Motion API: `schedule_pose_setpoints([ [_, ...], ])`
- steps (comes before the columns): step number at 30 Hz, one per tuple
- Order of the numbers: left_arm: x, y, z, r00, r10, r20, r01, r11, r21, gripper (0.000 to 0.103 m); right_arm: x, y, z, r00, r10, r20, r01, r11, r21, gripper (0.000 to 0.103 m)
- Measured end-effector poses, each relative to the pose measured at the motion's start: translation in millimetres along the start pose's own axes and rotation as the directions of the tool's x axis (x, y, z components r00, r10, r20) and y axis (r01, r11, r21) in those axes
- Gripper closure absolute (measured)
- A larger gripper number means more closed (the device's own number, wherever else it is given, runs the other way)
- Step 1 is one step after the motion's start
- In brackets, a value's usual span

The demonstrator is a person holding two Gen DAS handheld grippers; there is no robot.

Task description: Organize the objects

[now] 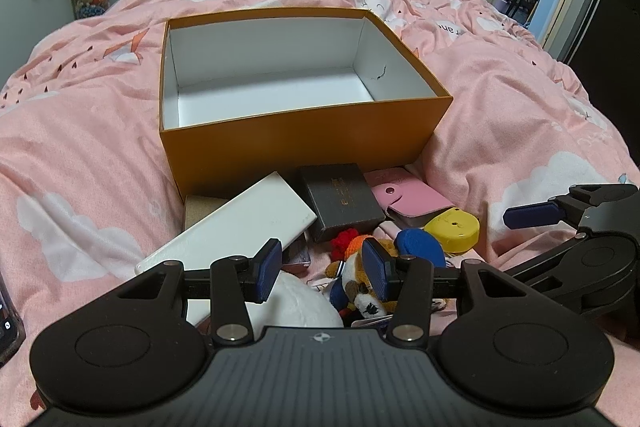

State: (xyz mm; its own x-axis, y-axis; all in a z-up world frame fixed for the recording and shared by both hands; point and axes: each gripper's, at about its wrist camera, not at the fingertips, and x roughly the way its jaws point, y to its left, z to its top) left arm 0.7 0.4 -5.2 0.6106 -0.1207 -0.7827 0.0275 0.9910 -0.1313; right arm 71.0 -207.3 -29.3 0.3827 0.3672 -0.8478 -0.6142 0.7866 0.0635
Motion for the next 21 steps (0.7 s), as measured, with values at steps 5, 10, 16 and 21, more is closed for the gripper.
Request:
schedule_pose_setpoints([
  [5, -4.1, 12.3, 2.2, 1.0, -0.013, -0.016, 0.012, 0.999, -0.034, 0.05, -5.3, -1.7, 6.5, 1.0, 0.003, 0.031, -0.003, 1.0, -0.006, 0.008],
  [10, -14.0, 27.8, 10.5, 1.0, -0.012, -0.013, 0.011, 0.999, -0.045, 0.05, -7.6, 3.8, 20.6, 0.997, 0.062, 0.045, -0.06, 0.996, -0.059, 0.026],
  [16, -7.5, 38.5, 19.7, 0.997, 0.065, -0.05, -0.062, 0.996, 0.067, 0.048, 2.7, 23.0, 48.5, 0.987, 0.16, 0.019, -0.156, 0.978, -0.141, 0.044],
  [21, 10.2, 35.3, 26.0, 0.993, 0.085, -0.085, -0.066, 0.977, 0.204, 0.045, 33.6, 40.1, 69.2, 0.982, 0.18, -0.064, -0.189, 0.963, -0.193, 0.057],
])
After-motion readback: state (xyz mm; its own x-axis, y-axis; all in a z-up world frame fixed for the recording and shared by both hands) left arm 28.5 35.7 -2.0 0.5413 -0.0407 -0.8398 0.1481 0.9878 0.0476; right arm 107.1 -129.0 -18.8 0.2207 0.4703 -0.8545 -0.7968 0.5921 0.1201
